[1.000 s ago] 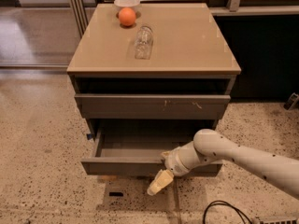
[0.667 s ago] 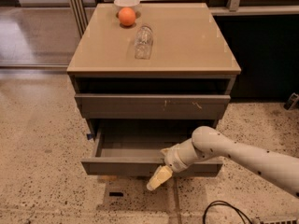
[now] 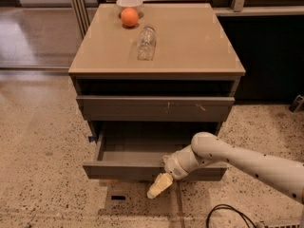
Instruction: Open middle drawer
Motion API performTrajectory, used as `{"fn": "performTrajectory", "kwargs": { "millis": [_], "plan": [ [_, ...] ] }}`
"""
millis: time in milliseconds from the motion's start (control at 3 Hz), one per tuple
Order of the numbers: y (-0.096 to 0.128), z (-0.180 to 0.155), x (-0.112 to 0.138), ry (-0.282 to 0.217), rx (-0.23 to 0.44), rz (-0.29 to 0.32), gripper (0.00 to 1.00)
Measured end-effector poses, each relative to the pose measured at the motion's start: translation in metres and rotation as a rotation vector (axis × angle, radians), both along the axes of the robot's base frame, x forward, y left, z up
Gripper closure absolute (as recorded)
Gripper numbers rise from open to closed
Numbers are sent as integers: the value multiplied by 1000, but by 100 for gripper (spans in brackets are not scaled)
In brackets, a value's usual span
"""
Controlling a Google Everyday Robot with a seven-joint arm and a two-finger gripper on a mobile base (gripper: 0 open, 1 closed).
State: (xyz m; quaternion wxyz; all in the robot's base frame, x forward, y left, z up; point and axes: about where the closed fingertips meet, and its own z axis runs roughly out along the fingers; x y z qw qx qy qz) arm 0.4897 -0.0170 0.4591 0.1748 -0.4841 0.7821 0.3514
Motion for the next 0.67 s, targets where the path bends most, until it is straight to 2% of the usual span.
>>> {"fn": "performTrajectory", "kwargs": {
  "millis": [333,667],
  "plan": [
    [-1,3,-15,31,2,0,0],
    [-1,3,-15,31,2,0,0]
  ]
}}
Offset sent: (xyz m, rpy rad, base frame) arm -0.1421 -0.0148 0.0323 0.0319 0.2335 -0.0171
